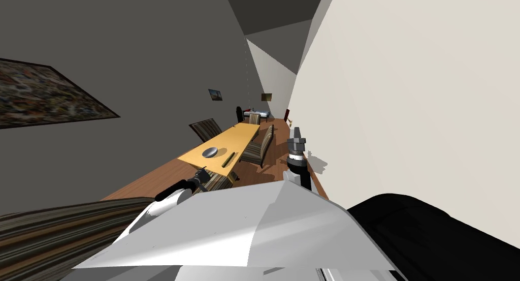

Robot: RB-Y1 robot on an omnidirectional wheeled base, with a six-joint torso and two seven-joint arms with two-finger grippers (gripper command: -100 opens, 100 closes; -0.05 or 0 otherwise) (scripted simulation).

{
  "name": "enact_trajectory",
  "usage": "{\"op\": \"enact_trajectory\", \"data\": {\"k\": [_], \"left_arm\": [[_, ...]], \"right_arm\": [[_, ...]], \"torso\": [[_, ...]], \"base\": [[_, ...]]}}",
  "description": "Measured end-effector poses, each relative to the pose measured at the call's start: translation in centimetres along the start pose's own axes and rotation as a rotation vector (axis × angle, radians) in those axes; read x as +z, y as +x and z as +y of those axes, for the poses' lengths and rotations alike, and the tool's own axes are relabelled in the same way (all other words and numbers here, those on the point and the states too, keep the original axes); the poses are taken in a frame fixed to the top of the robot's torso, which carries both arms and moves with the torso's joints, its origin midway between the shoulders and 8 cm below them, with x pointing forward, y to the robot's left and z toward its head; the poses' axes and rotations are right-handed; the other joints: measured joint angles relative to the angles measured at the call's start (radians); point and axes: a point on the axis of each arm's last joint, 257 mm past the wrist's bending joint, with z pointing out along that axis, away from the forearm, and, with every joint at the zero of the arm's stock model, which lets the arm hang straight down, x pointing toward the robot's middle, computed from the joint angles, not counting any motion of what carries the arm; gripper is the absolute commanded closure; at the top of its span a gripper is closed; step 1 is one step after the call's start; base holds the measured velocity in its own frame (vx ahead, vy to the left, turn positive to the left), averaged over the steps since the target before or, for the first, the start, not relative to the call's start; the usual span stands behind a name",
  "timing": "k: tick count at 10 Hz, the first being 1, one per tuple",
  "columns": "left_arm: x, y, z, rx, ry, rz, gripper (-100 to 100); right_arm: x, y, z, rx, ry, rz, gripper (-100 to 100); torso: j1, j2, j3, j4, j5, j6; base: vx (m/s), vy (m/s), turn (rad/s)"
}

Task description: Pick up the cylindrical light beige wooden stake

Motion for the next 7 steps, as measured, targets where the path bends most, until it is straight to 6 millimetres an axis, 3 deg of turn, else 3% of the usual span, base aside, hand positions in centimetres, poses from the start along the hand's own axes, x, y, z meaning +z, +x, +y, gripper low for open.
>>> {"op": "enact_trajectory", "data": {"k": [5, 7], "left_arm": [[0.2, -4.9, 3.3, -0.112, -0.14, -0.112, -100], [0.0, -5.7, 4.4, -0.134, -0.182, -0.14, -100]], "right_arm": [[0.0, 0.0, 0.0, 0.0, 0.0, 0.0, 0], [0.0, 0.0, 0.0, 0.0, 0.0, 0.0, 0]], "torso": [[0.0, -0.002, -0.001, 0.0, 0.0, 0.0], [0.0, 0.001, 0.001, 0.0, 0.0, 0.0]], "base": [[0.096, -0.034, -0.011], [0.062, -0.025, -0.011]]}}
